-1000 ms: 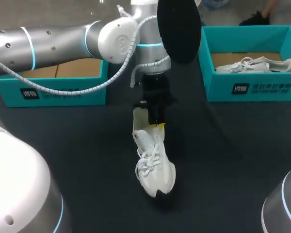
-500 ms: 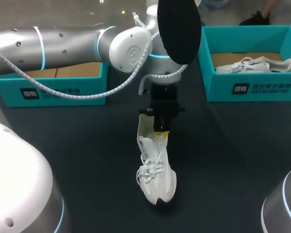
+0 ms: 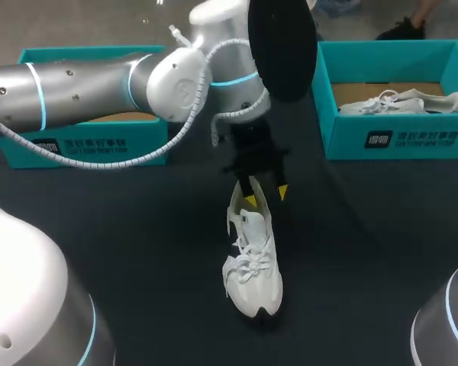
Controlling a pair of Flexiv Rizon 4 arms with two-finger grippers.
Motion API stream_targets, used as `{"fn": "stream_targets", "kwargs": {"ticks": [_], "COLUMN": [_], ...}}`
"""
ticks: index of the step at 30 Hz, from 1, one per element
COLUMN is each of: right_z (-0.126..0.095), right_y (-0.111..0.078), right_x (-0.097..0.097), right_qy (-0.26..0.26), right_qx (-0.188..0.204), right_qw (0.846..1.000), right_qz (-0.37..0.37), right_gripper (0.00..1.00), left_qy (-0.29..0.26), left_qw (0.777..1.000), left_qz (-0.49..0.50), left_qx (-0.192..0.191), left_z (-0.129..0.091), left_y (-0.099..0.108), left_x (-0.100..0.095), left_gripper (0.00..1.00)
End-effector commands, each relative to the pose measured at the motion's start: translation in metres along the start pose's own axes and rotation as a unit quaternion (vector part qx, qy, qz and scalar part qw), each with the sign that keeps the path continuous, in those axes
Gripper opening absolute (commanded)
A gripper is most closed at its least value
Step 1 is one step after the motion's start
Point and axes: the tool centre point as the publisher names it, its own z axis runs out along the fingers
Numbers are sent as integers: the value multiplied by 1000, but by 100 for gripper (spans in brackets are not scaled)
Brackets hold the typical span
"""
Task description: Take the shoe out of the shoebox, open the shoe tongue, remove and reinsert the insole, then place the shoe into the shoebox
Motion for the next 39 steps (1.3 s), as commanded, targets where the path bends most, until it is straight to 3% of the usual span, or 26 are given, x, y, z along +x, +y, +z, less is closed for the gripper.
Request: {"fn": "stream_targets", "kwargs": {"ticks": [1, 5, 6, 8, 9, 12, 14, 18, 23, 39], "right_z": [1, 1, 1, 1, 1, 1, 1, 1, 1, 1], "right_y": [2, 2, 2, 2, 2, 2, 2, 2, 2, 2], "right_x": [0, 0, 0, 0, 0, 0, 0, 0, 0, 0], "right_qy": [-1, -1, -1, -1, -1, -1, -1, -1, -1, -1], "right_qx": [2, 2, 2, 2, 2, 2, 2, 2, 2, 2], "right_qw": [1000, 1000, 1000, 1000, 1000, 1000, 1000, 1000, 1000, 1000], "right_qz": [1, 1, 1, 1, 1, 1, 1, 1, 1, 1], "right_gripper": [0, 0, 0, 0, 0, 0, 0, 0, 0, 0], "left_qy": [-265, -413, -498, -568, -605, -662, -673, -722, -744, -743], "left_qw": [963, 906, 860, 813, 786, 739, 731, 680, 659, 663], "left_qz": [-53, -85, -106, -123, -118, -122, -112, -121, -100, -72], "left_qx": [6, -14, -34, -30, -46, -35, -17, 29, 33, 61], "left_z": [-32, -56, -64, -70, -71, -73, -72, -83, -100, -139], "left_y": [1, 7, 8, 9, 8, 2, -3, -14, -21, -18], "left_x": [10, 17, 20, 28, 33, 46, 52, 60, 50, 35], "left_gripper": [100, 100, 100, 100, 100, 100, 100, 100, 100, 100]}}
